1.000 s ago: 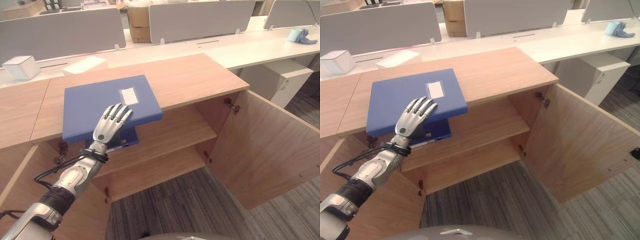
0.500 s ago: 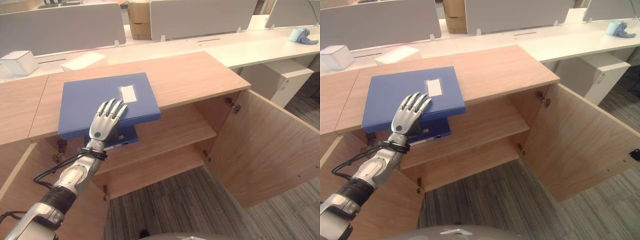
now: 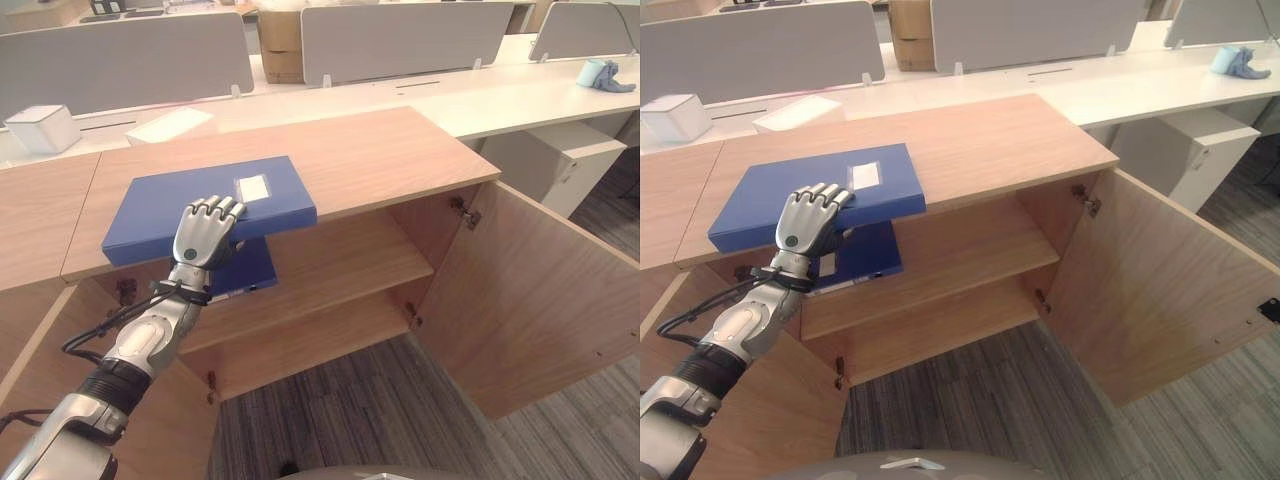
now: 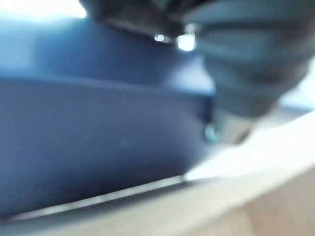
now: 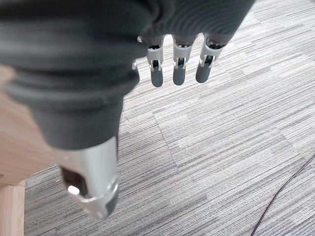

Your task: Put the empty folder in the office cabinet

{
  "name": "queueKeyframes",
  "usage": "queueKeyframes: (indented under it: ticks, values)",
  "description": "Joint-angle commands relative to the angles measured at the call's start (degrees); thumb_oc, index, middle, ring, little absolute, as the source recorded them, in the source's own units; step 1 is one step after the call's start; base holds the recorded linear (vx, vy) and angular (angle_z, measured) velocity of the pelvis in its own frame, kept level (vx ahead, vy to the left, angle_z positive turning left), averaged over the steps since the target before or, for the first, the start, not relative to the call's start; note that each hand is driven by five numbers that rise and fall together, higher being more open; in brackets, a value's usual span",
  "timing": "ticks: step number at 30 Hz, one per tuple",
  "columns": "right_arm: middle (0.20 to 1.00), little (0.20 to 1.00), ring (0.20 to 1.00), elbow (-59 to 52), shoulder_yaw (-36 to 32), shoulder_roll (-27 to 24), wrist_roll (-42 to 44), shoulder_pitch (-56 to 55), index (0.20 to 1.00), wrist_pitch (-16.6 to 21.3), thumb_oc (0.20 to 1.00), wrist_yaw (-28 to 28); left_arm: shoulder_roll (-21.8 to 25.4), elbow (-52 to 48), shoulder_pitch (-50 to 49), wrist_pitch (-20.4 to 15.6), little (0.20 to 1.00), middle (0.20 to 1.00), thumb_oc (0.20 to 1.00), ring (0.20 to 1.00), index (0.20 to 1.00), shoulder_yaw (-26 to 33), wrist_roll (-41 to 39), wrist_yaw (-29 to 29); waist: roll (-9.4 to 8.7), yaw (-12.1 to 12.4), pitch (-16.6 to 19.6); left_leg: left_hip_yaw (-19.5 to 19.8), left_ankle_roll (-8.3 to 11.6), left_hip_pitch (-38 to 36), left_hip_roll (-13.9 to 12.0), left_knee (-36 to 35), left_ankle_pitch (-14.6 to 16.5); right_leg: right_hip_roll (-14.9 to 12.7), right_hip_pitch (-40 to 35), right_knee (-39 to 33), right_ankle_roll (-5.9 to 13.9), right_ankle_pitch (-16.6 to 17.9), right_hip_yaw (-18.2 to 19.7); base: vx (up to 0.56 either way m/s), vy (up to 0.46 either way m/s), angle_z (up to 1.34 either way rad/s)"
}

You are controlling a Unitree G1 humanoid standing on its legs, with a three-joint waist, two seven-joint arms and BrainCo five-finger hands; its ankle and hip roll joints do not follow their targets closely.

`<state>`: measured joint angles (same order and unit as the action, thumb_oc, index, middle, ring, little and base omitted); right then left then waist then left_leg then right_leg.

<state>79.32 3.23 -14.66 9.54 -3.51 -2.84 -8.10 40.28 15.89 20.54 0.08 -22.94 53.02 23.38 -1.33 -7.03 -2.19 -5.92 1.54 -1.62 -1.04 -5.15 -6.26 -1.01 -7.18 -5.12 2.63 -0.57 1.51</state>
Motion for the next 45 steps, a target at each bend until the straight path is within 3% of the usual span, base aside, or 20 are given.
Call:
queueKeyframes:
  ticks: [1,6,7,12,13,14,15,17,19,20,21,24,30,37,45]
  values:
    - [1.000,1.000,1.000,2.99,-0.25,-1.33,1.66,2.05,1.000,-0.07,1.000,-1.12,1.91,3.48,4.30,0.34,0.200,0.200,0.200,0.200,0.200,1.48,-2.17,-0.35,-1.43,0.41,0.60,-1.40,2.86,-2.10,-2.91,0.15,7.17,-2.11,1.29,0.12,4.99,0.56,-3.13,0.00,0.000,0.00]
    - [1.000,1.000,1.000,2.43,-0.30,-0.22,1.85,1.40,1.000,-0.13,1.000,-1.00,0.66,-3.49,3.62,0.02,0.200,0.200,0.200,0.200,0.200,8.44,-8.66,1.71,-1.44,0.29,1.14,-1.55,2.79,-2.53,-2.90,0.15,7.12,-2.13,0.98,0.12,4.74,0.69,-3.02,-0.03,0.009,-0.01]
    - [1.000,1.000,1.000,1.89,-0.44,0.06,2.65,1.59,1.000,0.06,1.000,-0.88,-0.88,-6.72,4.08,-1.17,0.200,0.200,0.200,0.200,0.200,11.17,-12.86,3.11,-1.51,0.31,1.55,-1.53,2.73,-2.78,-2.85,0.15,7.08,-2.17,0.77,0.12,4.57,0.76,-2.98,-0.02,0.011,-0.03]
    - [1.000,1.000,1.000,1.22,-0.39,0.14,3.38,1.87,1.000,0.20,1.000,-0.93,-2.10,-9.32,3.85,-1.85,0.200,0.200,0.200,0.200,0.200,13.08,-15.91,3.44,-1.48,0.21,1.73,-1.60,2.67,-3.09,-2.87,0.15,7.06,-2.17,0.51,0.12,4.48,0.83,-2.93,-0.01,0.011,-0.04]
    - [1.000,1.000,1.000,-1.05,0.01,0.37,7.76,9.13,1.000,1.56,1.000,-3.69,-7.95,-13.94,5.21,-6.97,0.200,0.200,0.200,0.200,0.200,14.73,-28.60,4.94,-1.52,1.08,2.79,-1.41,2.44,-3.81,-2.66,0.15,7.45,-2.32,-0.27,0.12,4.29,0.68,-2.97,-0.01,0.030,-0.02]
    - [1.000,1.000,1.000,-0.91,0.07,0.27,7.83,9.46,1.000,1.58,1.000,-3.71,-7.92,-14.06,5.27,-6.98,0.200,0.200,0.200,0.200,0.200,14.99,-28.77,4.79,-1.41,1.08,2.54,-1.49,2.43,-3.80,-2.70,0.15,7.32,-2.28,-0.22,0.12,4.27,0.84,-2.88,-0.04,0.041,-0.03]
    - [1.000,1.000,1.000,-4.20,0.45,-1.24,7.85,7.31,1.000,1.75,1.000,-1.67,-8.56,-17.81,3.48,-8.07,0.200,0.200,0.200,0.200,0.200,17.07,-34.64,4.24,-1.46,0.94,2.53,-1.55,2.46,-4.21,-2.70,0.15,7.22,-2.26,-0.54,0.12,4.05,0.87,-2.71,-0.05,0.016,-0.15]
    - [1.000,1.000,1.000,-14.72,0.82,-2.17,7.41,5.67,1.000,3.23,1.000,-2.92,-9.49,-20.73,0.60,-8.57,0.200,0.200,0.200,0.200,0.200,19.17,-40.25,2.35,-1.38,0.75,2.92,-1.81,2.47,-4.77,-2.70,0.15,7.18,-2.27,-0.84,0.12,3.88,0.95,-2.60,-0.02,0.027,-0.14]
    - [1.000,1.000,1.000,-17.15,0.75,-2.61,7.66,5.33,1.000,3.44,1.000,-3.10,-10.26,-21.63,-0.12,-9.25,0.200,0.200,0.200,0.200,0.200,19.34,-43.16,1.79,-1.24,0.77,3.15,-1.72,2.45,-5.18,-2.65,0.15,7.74,-2.29,-1.18,0.12,3.95,0.51,-2.63,0.00,0.000,0.00]
    - [1.000,1.000,1.000,-20.79,0.06,-3.37,10.43,6.55,1.000,4.63,1.000,-3.39,-11.47,-23.12,-1.19,-11.36,0.200,0.200,0.200,0.200,0.200,19.26,-50.02,-0.48,-1.14,1.06,3.25,-1.56,2.29,-5.18,-2.60,0.15,7.07,-2.34,-1.12,0.22,3.76,0.90,-2.68,0.00,0.000,0.00]
    - [1.000,1.000,1.000,-20.80,0.08,-3.41,10.45,6.50,1.000,4.61,1.000,-3.40,-11.49,-23.16,-1.26,-11.34,0.200,0.200,0.200,0.200,0.200,19.29,-50.11,-0.55,-1.08,1.04,3.32,-1.50,2.30,-5.45,-2.58,0.15,7.62,-2.35,-1.41,0.19,3.84,0.48,-2.70,-0.04,0.026,-0.01]
    - [1.000,1.000,1.000,-28.75,-1.86,-4.31,16.93,9.26,1.000,7.43,1.000,-3.59,-14.25,-25.86,-5.11,-13.44,0.200,0.200,0.200,0.200,0.200,18.84,-62.23,-5.42,-0.83,1.62,3.14,-1.31,2.05,-5.88,-2.46,0.15,7.16,-2.39,-1.82,0.40,3.55,0.57,-2.90,0.00,0.019,0.01]
    - [1.000,1.000,1.000,-39.72,-3.78,-6.53,21.88,11.61,1.000,9.89,1.000,-3.90,-16.28,-26.70,-9.30,-13.17,0.200,0.200,0.200,0.200,0.200,17.12,-73.29,-10.94,-0.73,2.39,3.02,-1.00,1.84,-6.44,-2.34,0.15,7.21,-2.58,-2.47,0.47,3.44,0.25,-3.40,-0.01,0.019,0.03]
    - [1.000,1.000,1.000,-53.21,-5.19,-9.53,30.63,15.06,1.000,12.69,1.000,-0.22,-16.11,-27.03,-13.69,-11.07,0.200,0.200,0.200,0.200,0.200,14.05,-85.10,-18.42,-0.84,3.42,2.47,-0.64,1.63,-6.77,-2.17,0.15,7.19,-2.81,-2.95,0.50,3.46,0.17,-3.82,0.00,0.014,0.05]
    - [1.000,1.000,1.000,-66.51,-3.45,-5.76,47.46,20.73,1.000,18.42,1.000,4.88,-17.30,-31.29,-18.58,-9.69,0.200,0.200,0.200,0.200,0.200,11.91,-87.36,-21.48,-1.61,5.09,2.15,-0.27,1.48,-6.61,-2.03,0.15,7.22,-2.95,-2.86,0.26,3.39,0.19,-3.95,0.00,0.002,0.03]
